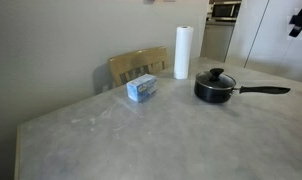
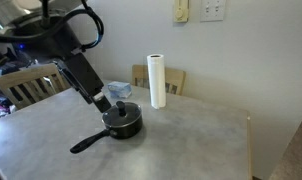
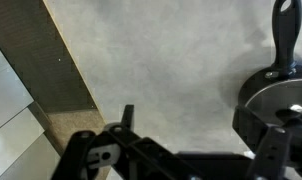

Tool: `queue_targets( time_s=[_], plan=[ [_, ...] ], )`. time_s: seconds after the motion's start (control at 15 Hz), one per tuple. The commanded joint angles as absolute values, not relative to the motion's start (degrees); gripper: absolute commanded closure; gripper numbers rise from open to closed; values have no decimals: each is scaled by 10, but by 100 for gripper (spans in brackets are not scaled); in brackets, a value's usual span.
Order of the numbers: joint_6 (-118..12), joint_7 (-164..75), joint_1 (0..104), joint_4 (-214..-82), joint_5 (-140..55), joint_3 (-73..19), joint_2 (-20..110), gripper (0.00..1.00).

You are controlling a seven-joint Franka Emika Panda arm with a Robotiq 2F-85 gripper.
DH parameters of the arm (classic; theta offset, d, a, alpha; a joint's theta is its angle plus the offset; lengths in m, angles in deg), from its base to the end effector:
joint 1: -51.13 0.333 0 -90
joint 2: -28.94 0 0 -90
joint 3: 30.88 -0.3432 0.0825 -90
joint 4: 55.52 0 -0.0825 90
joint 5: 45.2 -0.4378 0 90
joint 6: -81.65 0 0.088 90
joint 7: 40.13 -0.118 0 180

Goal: Remove the glass lid from the black pot and put it on the table

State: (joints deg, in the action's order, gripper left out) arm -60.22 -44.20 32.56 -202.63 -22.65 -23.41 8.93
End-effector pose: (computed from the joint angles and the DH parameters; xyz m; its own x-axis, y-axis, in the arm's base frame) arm 0.4262 -0.2086 0.3926 0.9498 -0.2054 0.2358 -0.2631 -0.9324 0.2477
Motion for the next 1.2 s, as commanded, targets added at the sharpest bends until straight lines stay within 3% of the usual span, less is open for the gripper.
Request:
queue_targets(
  time_s=[0.0, 1.13],
  plan=[
    [-600, -442, 329, -2025, -226, -231, 89, 0],
    [-601, -453, 333, -2005, -220, -242, 102, 0]
  ],
)
